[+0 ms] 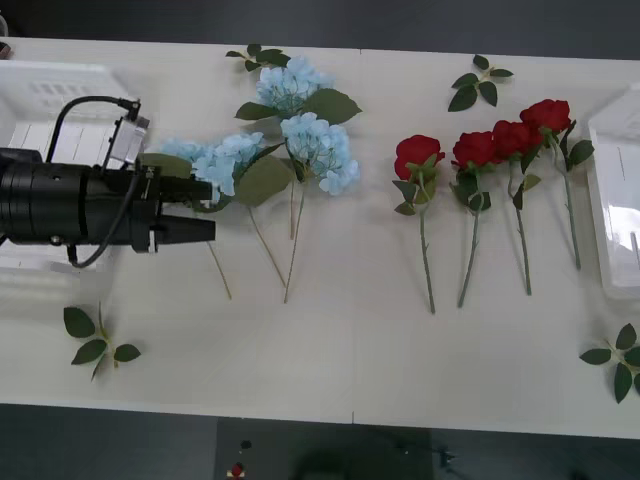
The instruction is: Put the red flowers into the right box and the blue flowers into the left box
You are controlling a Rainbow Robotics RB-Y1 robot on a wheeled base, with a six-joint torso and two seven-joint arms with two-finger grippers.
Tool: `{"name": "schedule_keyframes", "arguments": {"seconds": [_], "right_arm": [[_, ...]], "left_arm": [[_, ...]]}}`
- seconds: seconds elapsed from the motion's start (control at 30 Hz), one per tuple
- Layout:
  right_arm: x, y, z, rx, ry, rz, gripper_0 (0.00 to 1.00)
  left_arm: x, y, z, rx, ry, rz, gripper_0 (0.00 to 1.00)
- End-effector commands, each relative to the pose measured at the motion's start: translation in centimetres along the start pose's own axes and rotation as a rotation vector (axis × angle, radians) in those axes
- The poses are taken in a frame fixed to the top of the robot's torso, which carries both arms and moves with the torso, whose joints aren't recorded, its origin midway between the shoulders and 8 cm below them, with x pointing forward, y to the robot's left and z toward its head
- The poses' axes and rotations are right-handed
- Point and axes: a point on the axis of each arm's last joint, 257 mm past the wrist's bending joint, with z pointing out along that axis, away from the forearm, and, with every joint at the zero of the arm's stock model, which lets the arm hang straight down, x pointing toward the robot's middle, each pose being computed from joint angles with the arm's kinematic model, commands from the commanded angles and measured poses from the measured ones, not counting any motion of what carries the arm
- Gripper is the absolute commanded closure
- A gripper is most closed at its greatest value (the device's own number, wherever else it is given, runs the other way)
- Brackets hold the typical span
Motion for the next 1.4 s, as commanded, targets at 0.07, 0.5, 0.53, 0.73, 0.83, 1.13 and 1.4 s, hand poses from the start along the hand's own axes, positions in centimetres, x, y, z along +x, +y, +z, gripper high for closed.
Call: {"name": "schedule_keyframes", "arguments": {"seconds": [0.07, 0.5, 0.53, 0.73, 0.83, 1.13, 1.4], "right_arm": [[0.3, -0.2, 3.0, 0.063, -0.009, -0.001, 0.00], [-3.9, -4.2, 10.2, 0.237, -0.092, -0.225, 0.00], [-4.2, -4.4, 10.5, 0.249, -0.097, -0.234, 0.00], [-5.2, -5.7, 13.4, 0.302, -0.113, -0.267, 0.00], [-5.6, -6.3, 15.1, 0.322, -0.128, -0.272, 0.00], [-7.0, -6.3, 18.7, 0.356, -0.173, -0.280, 0.00], [-7.5, -5.8, 22.1, 0.358, -0.219, -0.246, 0.00]], "left_arm": [[0.2, 6.4, -2.7, -0.182, 0.089, -0.168, 0.00], [4.5, 13.1, -6.4, -0.465, 0.221, -0.360, 0.00], [4.9, 13.5, -6.7, -0.487, 0.231, -0.368, 0.00], [6.9, 15.1, -8.4, -0.600, 0.272, -0.485, 0.00], [6.8, 15.4, -8.3, -0.639, 0.253, -0.562, 0.00], [6.6, 15.8, -6.7, -0.819, 0.294, -0.614, 0.00], [6.9, 15.5, -4.0, -0.985, 0.308, -0.648, 0.00]]}}
